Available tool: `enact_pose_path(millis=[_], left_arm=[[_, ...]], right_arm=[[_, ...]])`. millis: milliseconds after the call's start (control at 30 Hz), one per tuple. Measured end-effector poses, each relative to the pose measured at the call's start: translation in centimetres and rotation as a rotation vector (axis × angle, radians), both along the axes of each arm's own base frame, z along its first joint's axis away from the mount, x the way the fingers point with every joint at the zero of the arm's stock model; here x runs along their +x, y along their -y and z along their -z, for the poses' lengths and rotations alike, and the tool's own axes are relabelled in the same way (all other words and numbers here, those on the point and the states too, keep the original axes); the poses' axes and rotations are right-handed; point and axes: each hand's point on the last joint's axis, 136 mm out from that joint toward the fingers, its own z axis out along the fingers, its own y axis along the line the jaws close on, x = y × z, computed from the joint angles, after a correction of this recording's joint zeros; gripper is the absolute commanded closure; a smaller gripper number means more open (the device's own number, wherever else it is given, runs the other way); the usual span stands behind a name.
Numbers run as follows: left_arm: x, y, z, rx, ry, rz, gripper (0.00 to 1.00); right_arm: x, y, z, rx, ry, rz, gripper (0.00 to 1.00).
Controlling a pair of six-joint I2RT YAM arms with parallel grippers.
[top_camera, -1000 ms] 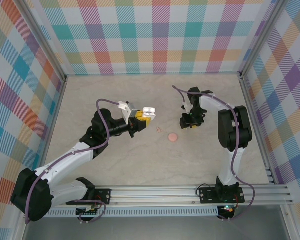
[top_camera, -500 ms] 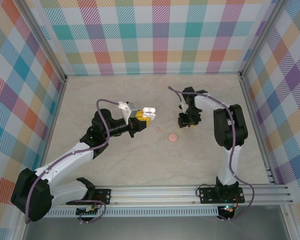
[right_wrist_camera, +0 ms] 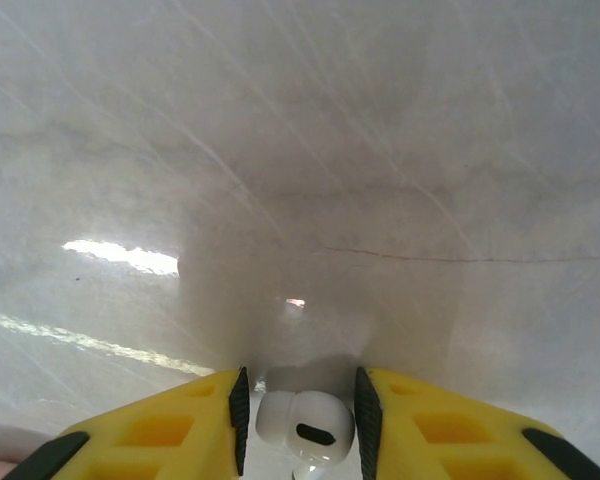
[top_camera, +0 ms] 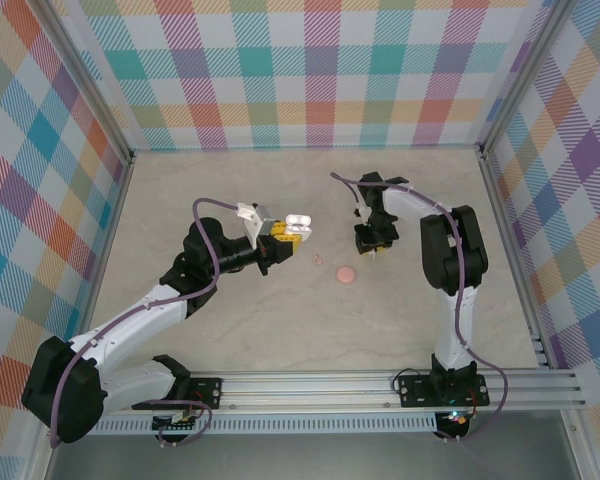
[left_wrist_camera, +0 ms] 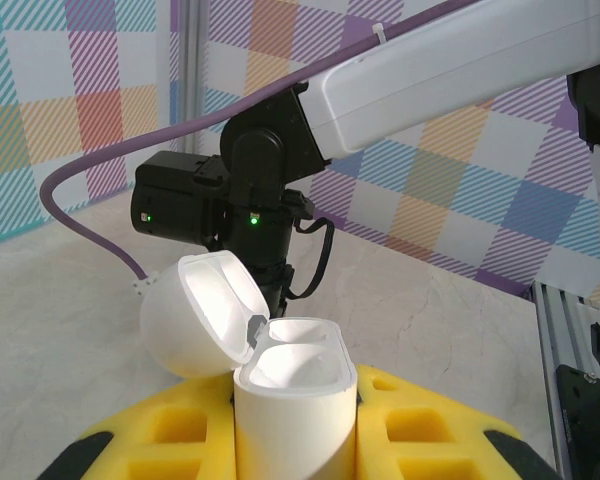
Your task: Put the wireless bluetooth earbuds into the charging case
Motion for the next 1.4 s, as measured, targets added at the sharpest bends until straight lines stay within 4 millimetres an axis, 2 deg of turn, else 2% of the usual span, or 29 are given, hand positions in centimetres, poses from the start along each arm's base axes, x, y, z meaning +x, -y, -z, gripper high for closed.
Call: enact_pose_path(millis=[367,667,800,1000,1233,1400], left_arm=[[0.0,0.0,0.0,0.000,0.000,0.000,1.00],[0.2,-0.1,0.1,0.002,-0.002,-0.013,1.00],[0.9,-0.1,0.8,0.011,-0.024,-0.040,1.00],[2.2,0.0,2.6,0.028,-0.084,-0.082,1.00],[2.5,-0.1,2.9,0.030,-0.096,-0.098,1.00],[2.5,-0.1,2.9,0.030,-0.096,-0.099,1.00]], right_arm=[[0.0,0.1,0.0,-0.010,0.000,0.002,0.77],[-0.1,0.1,-0.5,0.017,0.061,0.023,0.78],[-0.3,-0.3,-1.3,0.058,0.093,0.037,0.78],[0.4,-1.1,-2.8,0.115,0.149,0.051,0.77],[0.3,-0.8,-2.1,0.095,0.137,0.053,0.72],[0.2,-0.7,-2.1,0.092,0.135,0.045,0.65]])
